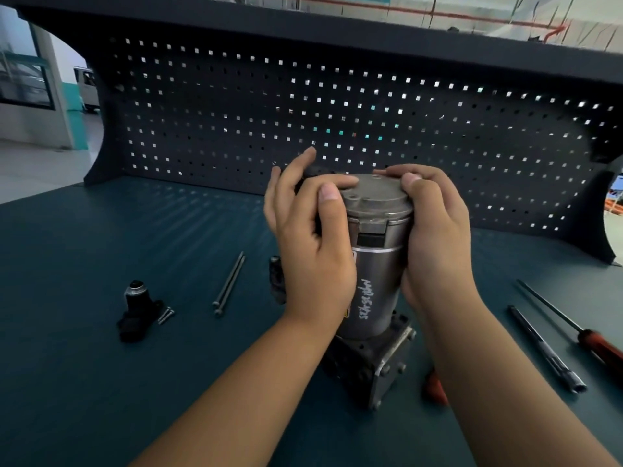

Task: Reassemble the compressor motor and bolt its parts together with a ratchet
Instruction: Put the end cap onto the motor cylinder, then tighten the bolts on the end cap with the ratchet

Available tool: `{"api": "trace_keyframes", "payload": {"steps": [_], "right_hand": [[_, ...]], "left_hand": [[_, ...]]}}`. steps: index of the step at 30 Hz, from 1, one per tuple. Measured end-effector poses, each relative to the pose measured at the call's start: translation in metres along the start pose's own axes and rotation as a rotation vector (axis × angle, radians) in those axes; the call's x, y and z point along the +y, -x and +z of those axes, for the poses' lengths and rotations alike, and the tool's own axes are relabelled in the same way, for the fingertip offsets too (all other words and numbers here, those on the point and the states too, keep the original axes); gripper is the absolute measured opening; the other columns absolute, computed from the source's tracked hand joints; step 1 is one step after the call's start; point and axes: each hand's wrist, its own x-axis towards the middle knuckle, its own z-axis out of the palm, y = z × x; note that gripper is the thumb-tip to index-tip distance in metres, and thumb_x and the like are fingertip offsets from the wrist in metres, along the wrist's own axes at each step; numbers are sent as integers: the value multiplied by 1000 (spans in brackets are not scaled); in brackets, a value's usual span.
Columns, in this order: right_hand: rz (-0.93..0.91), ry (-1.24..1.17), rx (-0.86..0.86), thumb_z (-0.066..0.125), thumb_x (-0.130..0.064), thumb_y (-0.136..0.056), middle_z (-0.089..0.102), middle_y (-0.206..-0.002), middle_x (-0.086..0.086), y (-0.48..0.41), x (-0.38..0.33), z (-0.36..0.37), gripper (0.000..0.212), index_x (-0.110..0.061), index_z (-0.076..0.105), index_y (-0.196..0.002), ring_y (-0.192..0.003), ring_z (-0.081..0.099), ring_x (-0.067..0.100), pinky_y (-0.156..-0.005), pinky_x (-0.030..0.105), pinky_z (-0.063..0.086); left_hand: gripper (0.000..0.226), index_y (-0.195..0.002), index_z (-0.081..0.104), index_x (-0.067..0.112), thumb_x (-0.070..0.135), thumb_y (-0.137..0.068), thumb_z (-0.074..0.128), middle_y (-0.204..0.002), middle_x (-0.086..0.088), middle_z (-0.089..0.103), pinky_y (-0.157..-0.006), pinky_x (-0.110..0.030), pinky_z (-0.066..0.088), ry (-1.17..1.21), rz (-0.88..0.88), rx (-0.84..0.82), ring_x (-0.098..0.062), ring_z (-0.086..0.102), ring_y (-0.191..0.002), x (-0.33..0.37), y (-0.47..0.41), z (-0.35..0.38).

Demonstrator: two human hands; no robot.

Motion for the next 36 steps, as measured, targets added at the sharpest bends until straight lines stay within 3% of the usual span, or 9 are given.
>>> {"api": "trace_keyframes", "payload": {"steps": [7,12,16,20,22,24,26,30,36], "right_hand": [[-21,61,0,48,-31,-81,69,-76,-11,3,0,2,18,-29,65,-79,-68,63,4,-59,20,51],[9,116,-112,44,-51,-84,68,-107,-16,16,4,-10,29,-44,59,-108,-98,66,5,-83,30,52],[-69,257,-243,50,-62,-76,56,-115,-37,43,12,-17,63,-40,36,-133,-107,52,-17,-79,1,41],[31,411,-273,69,-62,-55,59,-108,-27,53,30,-27,87,-34,37,-131,-99,57,-14,-79,12,47],[28,426,-265,75,-54,-56,65,-104,-22,53,34,-30,77,-31,45,-123,-96,61,-7,-80,20,51],[5,397,-271,75,-55,-55,67,-102,-24,53,37,-31,70,-33,51,-117,-92,63,-4,-73,14,50],[-9,347,-270,71,-55,-56,67,-101,-24,52,39,-31,65,-32,53,-114,-90,64,-3,-69,11,49],[-21,272,-256,68,-51,-59,69,-100,-20,46,43,-37,55,-29,57,-109,-87,65,-3,-67,9,48],[-29,233,-291,64,-47,-63,71,-100,-20,37,49,-47,49,-28,58,-108,-88,66,-4,-69,8,48]], "left_hand": [[31,-95,59,33,38,-94,29,-148,7,34,-116,-30,14,-51,-15,-3,-12,11,-144,1,1,0],[38,-98,62,27,40,-94,27,-146,11,34,-114,-23,9,-57,-16,-7,-7,7,-143,-1,3,1],[39,-104,63,26,39,-97,27,-150,10,30,-113,-18,7,-87,-8,-40,-7,5,-144,0,1,-3],[49,-139,39,34,51,-98,18,-158,10,8,-118,-29,4,-137,142,-85,-11,1,-146,-4,-3,-27],[46,-142,35,31,46,-100,25,-153,9,20,-117,-25,7,-222,174,21,-13,11,-144,-14,-13,-48],[34,-127,54,18,20,-95,43,-132,3,42,-105,-19,23,-376,73,113,-21,34,-132,-33,-30,-75],[26,-111,63,11,5,-90,49,-119,-6,52,-94,-21,34,-692,-141,-109,-28,48,-117,-57,-47,-102],[29,-118,63,18,13,-91,56,-124,-8,61,-89,-28,47,-1183,-563,-703,-24,57,-110,-80,-53,-134],[26,-108,67,12,29,-90,63,-110,-6,64,-80,-28,50,-1289,-569,-858,-20,60,-98,-91,-45,-132]]}}
